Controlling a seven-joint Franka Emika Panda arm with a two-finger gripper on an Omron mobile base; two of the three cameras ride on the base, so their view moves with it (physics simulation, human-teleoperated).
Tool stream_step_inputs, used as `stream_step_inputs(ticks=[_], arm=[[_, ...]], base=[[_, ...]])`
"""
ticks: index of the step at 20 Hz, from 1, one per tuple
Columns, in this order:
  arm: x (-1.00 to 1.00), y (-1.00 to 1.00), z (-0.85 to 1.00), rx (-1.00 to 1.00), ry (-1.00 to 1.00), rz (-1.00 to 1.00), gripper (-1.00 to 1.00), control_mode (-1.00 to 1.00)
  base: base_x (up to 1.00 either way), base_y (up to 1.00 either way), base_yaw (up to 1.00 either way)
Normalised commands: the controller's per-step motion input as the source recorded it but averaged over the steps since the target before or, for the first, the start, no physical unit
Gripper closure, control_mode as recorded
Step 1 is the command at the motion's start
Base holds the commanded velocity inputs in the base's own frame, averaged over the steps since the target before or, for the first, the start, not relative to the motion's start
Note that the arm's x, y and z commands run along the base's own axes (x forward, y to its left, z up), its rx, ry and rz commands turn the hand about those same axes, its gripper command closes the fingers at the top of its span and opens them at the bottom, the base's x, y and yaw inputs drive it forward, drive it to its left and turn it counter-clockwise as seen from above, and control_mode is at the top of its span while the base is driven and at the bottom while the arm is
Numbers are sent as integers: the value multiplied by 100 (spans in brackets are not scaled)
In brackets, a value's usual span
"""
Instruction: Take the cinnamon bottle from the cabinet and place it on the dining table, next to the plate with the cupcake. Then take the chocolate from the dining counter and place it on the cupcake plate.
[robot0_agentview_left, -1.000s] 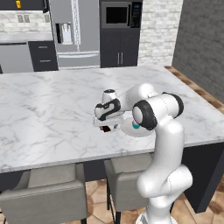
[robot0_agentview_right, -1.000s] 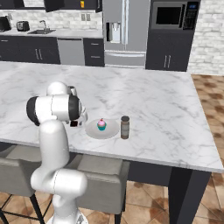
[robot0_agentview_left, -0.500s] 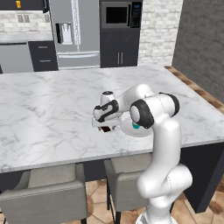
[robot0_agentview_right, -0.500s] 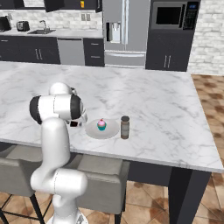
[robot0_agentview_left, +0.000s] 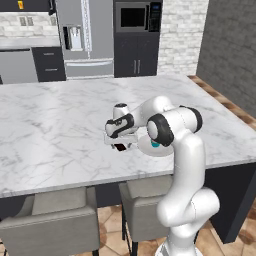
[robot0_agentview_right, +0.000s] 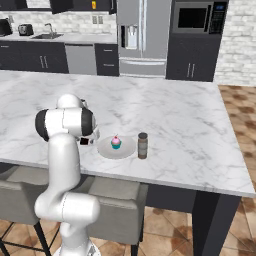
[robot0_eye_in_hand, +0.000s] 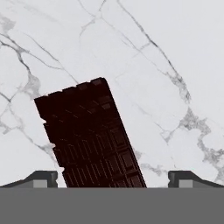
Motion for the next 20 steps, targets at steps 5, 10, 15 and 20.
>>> stream_step_inputs(ticks=[5, 10, 15, 20], arm=[[-1, 20, -57, 0, 0, 0, 100, -100], [-10, 14, -49, 0, 0, 0, 100, -100], [-16, 0, -12, 0, 0, 0, 100, -100], [-19, -10, 15, 0, 0, 0, 100, -100]], base=[[0, 0, 0], [0, 0, 0], [0, 0, 0], [0, 0, 0]])
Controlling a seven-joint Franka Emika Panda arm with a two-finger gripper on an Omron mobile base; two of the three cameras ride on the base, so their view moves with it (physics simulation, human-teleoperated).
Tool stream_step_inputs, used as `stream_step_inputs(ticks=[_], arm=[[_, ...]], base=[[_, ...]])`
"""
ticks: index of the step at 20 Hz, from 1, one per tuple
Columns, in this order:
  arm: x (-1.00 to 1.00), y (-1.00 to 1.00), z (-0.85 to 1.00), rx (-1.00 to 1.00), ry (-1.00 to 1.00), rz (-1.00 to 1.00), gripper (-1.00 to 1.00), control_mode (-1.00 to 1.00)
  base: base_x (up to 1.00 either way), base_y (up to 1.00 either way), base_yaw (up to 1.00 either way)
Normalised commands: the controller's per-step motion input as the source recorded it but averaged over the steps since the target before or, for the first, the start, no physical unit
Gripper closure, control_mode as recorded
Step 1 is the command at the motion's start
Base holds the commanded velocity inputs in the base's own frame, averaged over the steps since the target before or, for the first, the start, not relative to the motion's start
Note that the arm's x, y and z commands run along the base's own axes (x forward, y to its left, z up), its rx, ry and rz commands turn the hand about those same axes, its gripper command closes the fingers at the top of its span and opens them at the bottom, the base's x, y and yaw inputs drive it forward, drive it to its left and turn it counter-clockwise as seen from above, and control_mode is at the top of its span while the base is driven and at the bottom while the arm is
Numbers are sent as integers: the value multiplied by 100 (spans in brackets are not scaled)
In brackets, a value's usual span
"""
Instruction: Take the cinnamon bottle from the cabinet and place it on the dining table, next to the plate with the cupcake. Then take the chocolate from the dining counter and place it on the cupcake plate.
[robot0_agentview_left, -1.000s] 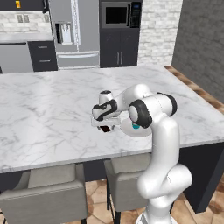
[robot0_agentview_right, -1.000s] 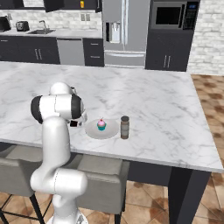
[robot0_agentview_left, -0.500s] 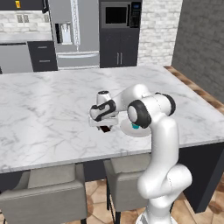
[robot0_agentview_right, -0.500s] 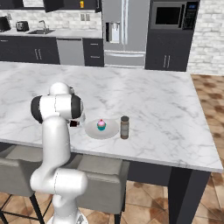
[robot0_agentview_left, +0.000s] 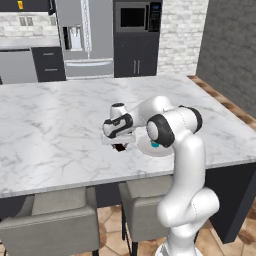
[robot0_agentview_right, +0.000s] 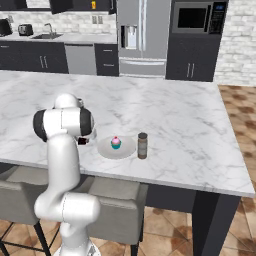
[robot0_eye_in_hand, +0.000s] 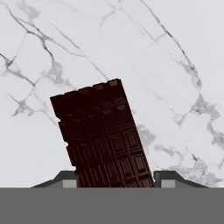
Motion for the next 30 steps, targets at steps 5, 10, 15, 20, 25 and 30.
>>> stream_step_inputs(ticks=[5, 10, 15, 20, 25, 30], arm=[[-20, -56, 74, 0, 0, 0, 100, -100], [-5, -98, 24, -2, 1, 0, 100, -100], [2, -40, -15, -9, 14, 0, 100, -100], [0, -30, -10, -10, 11, 0, 100, -100], [0, -22, -6, -6, 10, 0, 100, -100], [-17, -1, -18, -2, 8, 0, 100, -100]], base=[[0, 0, 0], [0, 0, 0], [0, 0, 0], [0, 0, 0], [0, 0, 0], [0, 0, 0]])
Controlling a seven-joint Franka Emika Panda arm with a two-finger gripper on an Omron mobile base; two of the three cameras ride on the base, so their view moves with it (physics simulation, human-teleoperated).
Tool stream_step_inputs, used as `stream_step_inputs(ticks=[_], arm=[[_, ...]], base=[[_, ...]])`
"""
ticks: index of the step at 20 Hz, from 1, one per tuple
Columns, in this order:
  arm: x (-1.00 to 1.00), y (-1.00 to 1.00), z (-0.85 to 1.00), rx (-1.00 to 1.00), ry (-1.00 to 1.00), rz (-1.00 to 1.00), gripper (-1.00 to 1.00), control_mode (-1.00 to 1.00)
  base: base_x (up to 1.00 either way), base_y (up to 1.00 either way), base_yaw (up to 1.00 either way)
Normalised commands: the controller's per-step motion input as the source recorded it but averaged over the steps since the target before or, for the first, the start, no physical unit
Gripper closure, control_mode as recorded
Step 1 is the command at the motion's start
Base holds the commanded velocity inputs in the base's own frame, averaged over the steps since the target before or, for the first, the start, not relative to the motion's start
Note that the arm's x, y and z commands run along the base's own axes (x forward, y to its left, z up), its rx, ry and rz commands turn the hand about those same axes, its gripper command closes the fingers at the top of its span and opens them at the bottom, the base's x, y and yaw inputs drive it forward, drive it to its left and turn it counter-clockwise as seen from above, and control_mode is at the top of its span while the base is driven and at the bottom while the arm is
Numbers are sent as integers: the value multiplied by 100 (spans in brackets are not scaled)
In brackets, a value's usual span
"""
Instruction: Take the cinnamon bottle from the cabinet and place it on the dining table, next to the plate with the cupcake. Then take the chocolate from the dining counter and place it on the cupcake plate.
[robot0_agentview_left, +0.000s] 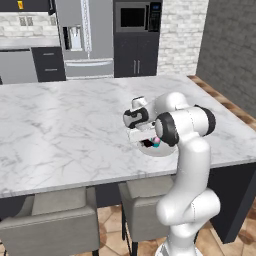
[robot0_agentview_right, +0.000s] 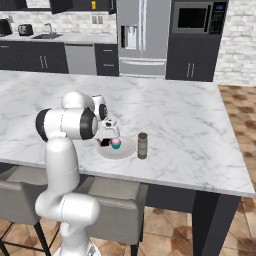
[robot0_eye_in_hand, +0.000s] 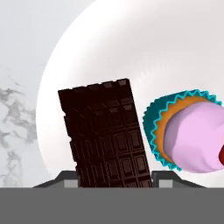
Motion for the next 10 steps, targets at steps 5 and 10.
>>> stream_step_inputs(ticks=[5, 10], arm=[[0, -1, -19, -1, 3, 0, -100, -100], [3, -15, 13, 0, -1, 0, -100, -100]], base=[[0, 0, 0], [0, 0, 0]])
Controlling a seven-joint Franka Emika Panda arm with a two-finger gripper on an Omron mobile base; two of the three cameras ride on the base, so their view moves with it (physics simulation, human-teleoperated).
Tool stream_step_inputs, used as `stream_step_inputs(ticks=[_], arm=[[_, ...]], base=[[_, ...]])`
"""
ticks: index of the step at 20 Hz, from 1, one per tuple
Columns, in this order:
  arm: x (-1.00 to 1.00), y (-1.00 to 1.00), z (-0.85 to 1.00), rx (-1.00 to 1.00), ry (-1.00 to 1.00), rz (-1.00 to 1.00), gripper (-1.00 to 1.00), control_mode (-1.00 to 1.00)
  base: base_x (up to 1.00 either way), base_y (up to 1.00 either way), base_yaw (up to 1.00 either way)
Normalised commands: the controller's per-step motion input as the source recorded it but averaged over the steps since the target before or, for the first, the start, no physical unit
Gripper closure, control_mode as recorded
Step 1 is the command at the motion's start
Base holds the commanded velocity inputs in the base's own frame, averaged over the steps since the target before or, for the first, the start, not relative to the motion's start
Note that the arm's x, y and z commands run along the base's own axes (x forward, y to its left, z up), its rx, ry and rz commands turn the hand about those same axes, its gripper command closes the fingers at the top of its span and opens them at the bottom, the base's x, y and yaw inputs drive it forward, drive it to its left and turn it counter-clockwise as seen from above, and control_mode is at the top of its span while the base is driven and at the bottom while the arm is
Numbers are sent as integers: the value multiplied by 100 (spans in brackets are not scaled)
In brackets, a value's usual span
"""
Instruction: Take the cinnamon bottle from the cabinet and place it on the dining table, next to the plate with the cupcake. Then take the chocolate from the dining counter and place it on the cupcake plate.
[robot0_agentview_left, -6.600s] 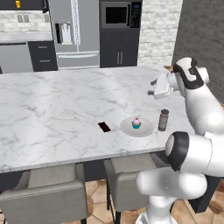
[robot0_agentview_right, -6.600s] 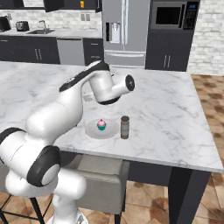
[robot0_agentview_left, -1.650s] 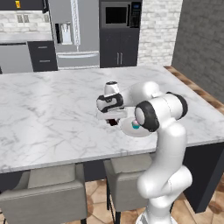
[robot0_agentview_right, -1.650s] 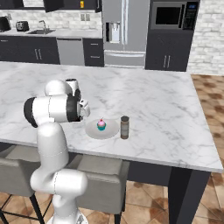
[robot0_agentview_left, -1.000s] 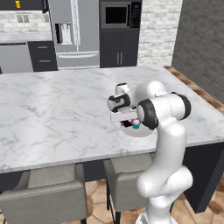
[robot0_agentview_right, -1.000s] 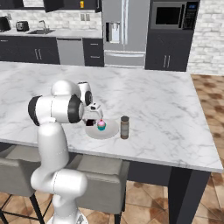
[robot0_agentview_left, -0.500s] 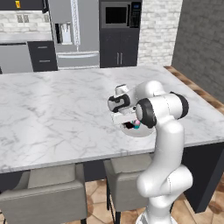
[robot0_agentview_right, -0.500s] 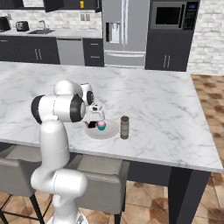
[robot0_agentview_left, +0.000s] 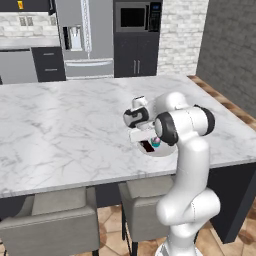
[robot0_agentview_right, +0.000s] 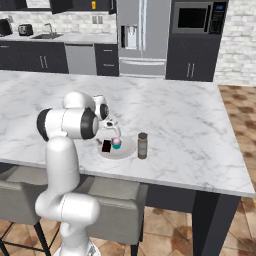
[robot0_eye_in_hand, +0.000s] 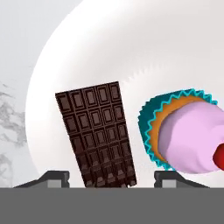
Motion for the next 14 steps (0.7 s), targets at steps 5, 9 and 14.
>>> stream_step_inputs(ticks=[5, 9, 14], arm=[[-16, -4, 38, 0, -1, 0, -100, -100], [-64, 8, 82, 0, -13, 1, -100, -100], [-94, 56, 71, -5, -28, 1, -100, -100]], base=[[0, 0, 0], [0, 0, 0], [0, 0, 0]])
